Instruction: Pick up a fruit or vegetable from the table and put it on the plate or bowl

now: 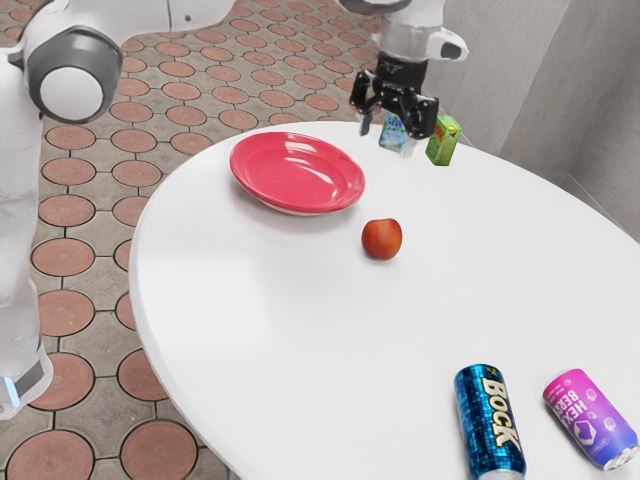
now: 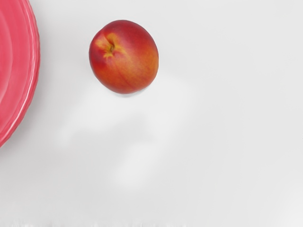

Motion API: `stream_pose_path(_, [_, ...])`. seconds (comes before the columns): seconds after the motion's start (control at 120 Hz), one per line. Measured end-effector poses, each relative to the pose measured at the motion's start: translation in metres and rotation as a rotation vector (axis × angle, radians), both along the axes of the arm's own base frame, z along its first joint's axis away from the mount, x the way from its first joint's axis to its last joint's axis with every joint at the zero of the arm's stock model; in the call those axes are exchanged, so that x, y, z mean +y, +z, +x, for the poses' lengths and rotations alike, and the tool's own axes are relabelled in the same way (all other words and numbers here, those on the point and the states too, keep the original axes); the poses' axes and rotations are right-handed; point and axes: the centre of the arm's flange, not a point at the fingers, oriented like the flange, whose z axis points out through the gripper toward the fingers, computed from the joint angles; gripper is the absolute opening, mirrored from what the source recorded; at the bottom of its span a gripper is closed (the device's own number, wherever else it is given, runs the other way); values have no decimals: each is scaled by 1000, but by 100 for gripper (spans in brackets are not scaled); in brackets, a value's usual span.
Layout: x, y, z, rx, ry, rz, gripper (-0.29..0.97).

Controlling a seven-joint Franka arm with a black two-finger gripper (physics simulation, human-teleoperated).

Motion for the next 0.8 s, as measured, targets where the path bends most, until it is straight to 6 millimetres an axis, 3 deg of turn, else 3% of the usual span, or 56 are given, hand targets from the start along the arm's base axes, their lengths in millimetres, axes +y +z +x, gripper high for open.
stream_pose_path(0.208, [1,-4,-4,95,469,-37,68])
stream_pose_path(0.35, [34,15,-19,83,630,-46,68])
stream_pose_path(0.492, [33,14,-19,93,603,-72,68])
stream_pose_path(0.55, [42,8,-16,100,576,-74,68])
stream_pose_path(0.667, [82,-20,-1,127,527,-73,68])
stream_pose_path(0.8, [80,-54,33,130,363,-73,68])
